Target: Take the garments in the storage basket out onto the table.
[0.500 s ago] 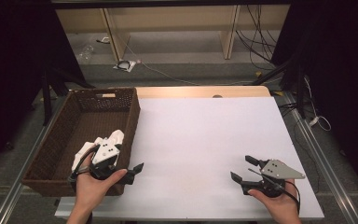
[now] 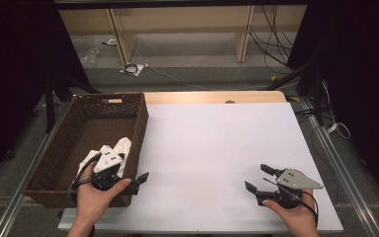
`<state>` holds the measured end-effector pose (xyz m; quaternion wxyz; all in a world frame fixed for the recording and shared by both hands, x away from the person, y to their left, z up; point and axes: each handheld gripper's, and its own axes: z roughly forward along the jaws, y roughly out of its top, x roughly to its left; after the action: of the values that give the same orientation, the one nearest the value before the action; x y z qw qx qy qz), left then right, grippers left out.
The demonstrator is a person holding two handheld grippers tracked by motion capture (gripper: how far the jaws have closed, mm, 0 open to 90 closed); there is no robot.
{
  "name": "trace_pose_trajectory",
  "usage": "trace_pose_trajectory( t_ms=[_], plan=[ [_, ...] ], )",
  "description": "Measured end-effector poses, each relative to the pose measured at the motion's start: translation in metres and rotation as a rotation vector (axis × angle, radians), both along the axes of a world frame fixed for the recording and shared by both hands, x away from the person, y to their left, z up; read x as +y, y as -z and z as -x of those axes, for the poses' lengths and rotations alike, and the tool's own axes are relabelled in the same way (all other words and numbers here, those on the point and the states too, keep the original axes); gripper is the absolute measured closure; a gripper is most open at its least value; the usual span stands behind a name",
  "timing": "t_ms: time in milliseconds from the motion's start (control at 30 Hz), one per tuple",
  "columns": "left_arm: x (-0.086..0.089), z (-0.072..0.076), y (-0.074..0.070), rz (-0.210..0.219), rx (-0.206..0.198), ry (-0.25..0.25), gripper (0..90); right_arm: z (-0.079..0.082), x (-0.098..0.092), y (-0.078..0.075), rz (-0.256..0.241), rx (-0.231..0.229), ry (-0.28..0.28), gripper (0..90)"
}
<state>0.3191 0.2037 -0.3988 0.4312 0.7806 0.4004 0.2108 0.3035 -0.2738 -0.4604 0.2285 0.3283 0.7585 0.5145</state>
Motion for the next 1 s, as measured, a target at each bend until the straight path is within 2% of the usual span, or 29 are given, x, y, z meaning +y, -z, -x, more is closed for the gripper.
trace_pose_trajectory(
  t_ms=[200, 300, 433, 500, 833, 1000],
  plan=[
    [0.01, -0.004, -0.01, -0.008, -0.007, -0.031, 0.0, 0.0, -0.001, 0.001, -0.005, 0.001, 0.001, 20.7],
    [0.021, -0.013, -0.015, -0.031, 0.007, -0.058, 0.0, -0.002, -0.002, 0.002, 0.003, 0.014, 0.0, 20.7],
    [0.033, -0.022, -0.019, -0.035, 0.007, -0.097, 0.0, -0.004, -0.001, 0.004, -0.008, 0.014, 0.003, 20.7],
    [0.036, -0.023, -0.02, -0.038, 0.008, -0.099, 0.0, -0.003, -0.001, 0.003, -0.003, 0.014, 0.006, 20.7],
    [0.051, -0.038, -0.019, -0.047, 0.042, -0.136, 0.0, -0.004, -0.001, 0.005, -0.003, 0.026, 0.007, 20.7],
    [0.058, -0.046, -0.015, -0.073, 0.084, -0.164, 0.0, -0.004, -0.001, 0.004, -0.011, 0.022, -0.003, 20.7]
  ],
)
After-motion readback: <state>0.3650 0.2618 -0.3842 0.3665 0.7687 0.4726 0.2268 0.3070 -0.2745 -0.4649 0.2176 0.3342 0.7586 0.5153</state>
